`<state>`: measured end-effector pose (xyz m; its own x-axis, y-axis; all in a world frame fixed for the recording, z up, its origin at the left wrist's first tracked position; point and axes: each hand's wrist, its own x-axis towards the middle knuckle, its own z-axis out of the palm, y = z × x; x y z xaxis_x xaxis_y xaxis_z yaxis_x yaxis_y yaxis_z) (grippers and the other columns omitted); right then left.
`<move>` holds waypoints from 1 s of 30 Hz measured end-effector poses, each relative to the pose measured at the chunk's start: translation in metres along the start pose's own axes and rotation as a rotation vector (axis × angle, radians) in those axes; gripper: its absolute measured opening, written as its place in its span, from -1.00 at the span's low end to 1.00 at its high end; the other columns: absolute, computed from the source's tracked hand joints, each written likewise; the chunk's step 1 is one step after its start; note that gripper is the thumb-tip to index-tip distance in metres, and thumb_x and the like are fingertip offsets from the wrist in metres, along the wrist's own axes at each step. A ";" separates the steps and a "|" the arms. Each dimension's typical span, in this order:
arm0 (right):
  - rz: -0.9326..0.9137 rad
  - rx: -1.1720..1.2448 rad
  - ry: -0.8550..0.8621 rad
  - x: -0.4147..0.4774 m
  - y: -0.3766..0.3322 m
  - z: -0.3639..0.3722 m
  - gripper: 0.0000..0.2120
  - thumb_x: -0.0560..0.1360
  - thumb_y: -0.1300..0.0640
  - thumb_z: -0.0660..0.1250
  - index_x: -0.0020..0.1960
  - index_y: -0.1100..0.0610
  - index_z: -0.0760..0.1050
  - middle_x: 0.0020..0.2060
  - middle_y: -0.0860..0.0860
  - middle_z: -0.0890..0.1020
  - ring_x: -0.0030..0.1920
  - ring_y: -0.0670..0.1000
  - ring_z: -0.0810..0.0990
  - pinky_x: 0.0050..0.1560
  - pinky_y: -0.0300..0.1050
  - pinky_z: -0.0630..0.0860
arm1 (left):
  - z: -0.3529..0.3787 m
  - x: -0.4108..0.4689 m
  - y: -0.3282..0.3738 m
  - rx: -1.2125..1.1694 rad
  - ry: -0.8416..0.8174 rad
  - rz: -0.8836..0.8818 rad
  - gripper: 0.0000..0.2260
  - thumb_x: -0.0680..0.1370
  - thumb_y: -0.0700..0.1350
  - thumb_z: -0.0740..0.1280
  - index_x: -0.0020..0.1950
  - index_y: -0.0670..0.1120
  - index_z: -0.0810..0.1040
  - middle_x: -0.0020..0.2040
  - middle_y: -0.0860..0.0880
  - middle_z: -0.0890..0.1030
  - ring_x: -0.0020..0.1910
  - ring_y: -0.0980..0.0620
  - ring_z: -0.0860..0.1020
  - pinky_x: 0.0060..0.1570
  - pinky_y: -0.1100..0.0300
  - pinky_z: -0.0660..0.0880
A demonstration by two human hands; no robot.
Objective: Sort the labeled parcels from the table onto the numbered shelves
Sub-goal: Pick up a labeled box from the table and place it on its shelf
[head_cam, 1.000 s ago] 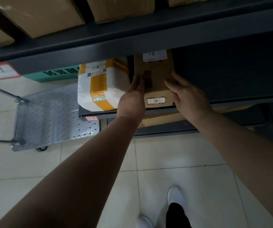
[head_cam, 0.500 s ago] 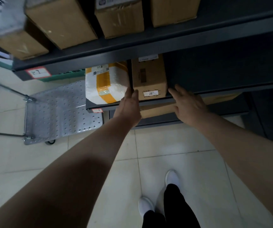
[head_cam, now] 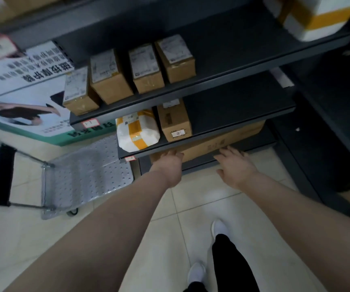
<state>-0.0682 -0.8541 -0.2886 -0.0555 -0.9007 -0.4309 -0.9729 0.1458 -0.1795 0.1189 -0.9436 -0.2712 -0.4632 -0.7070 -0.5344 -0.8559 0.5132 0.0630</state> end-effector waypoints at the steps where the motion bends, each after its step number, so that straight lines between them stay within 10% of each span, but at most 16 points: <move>1: 0.015 0.011 0.012 -0.015 -0.001 -0.004 -0.55 0.63 0.04 0.12 0.50 0.05 0.21 0.54 0.01 0.13 0.53 0.06 0.03 0.46 0.10 0.08 | -0.002 -0.008 0.004 0.020 -0.003 0.020 -0.50 0.56 -0.23 0.26 0.49 -0.11 0.25 0.37 -0.17 0.36 0.29 -0.17 0.40 0.24 -0.07 0.46; 15: 0.348 0.189 0.004 -0.214 -0.003 0.033 -0.53 0.63 0.04 0.12 0.52 0.06 0.16 0.53 0.03 0.16 0.54 0.07 0.02 0.48 0.06 0.04 | -0.010 -0.103 0.108 0.333 -0.053 0.423 -0.53 0.57 -0.24 0.21 0.48 -0.14 0.27 0.34 -0.16 0.41 0.25 -0.16 0.44 0.20 -0.03 0.48; 30: 1.205 0.478 0.225 -0.635 0.073 0.167 -0.50 0.63 -0.03 0.11 0.53 0.04 0.15 0.53 0.02 0.18 0.55 0.06 0.05 0.47 0.04 0.12 | 0.108 -0.328 0.497 0.675 -0.133 1.246 -0.51 0.60 -0.07 0.26 0.52 -0.06 0.26 0.46 -0.11 0.33 0.39 -0.14 0.36 0.34 -0.02 0.36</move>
<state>-0.0664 -0.2032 -0.1754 -0.9083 -0.1459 -0.3921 -0.1148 0.9882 -0.1018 -0.1300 -0.4038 -0.1559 -0.7633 0.4024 -0.5054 0.3777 0.9127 0.1561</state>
